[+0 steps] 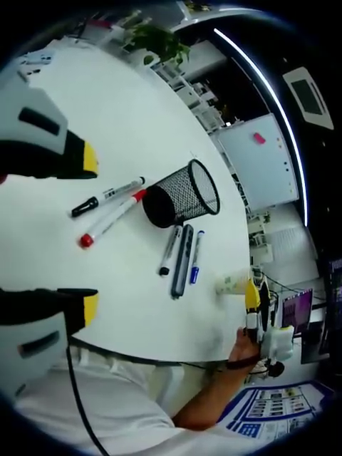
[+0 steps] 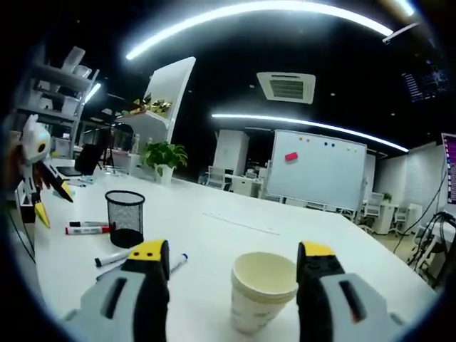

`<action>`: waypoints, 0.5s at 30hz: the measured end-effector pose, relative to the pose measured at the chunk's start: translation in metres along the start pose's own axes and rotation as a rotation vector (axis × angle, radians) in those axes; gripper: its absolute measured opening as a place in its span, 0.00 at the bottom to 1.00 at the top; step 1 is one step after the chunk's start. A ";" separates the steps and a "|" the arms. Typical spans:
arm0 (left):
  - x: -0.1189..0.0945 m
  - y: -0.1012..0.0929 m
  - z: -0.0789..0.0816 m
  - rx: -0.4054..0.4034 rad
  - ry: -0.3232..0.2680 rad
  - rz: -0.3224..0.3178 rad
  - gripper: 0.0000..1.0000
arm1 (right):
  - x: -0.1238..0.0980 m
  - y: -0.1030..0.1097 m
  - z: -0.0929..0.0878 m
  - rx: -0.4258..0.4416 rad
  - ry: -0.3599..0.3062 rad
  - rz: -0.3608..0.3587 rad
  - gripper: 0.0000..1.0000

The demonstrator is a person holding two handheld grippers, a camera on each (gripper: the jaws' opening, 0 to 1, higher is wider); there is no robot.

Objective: Place the scattered laser pointers and whiteboard markers into the pen holder and stack the scattered paper cups together

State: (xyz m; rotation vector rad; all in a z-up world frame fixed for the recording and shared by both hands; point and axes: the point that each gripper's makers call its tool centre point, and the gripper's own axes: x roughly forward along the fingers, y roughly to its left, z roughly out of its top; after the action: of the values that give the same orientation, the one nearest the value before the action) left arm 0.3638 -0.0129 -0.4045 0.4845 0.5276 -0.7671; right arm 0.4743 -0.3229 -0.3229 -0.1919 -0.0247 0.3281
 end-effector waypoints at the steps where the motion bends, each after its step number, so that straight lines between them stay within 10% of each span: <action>1: 0.000 0.000 0.000 0.000 0.000 0.001 0.63 | 0.000 0.001 0.000 0.001 -0.003 0.001 0.72; 15: 0.001 -0.002 0.001 0.000 -0.003 -0.002 0.63 | -0.007 0.020 -0.005 0.021 0.009 0.027 0.72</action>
State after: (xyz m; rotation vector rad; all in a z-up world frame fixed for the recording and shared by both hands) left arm 0.3632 -0.0151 -0.4048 0.4830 0.5253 -0.7693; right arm 0.4621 -0.3079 -0.3318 -0.1732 -0.0093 0.3539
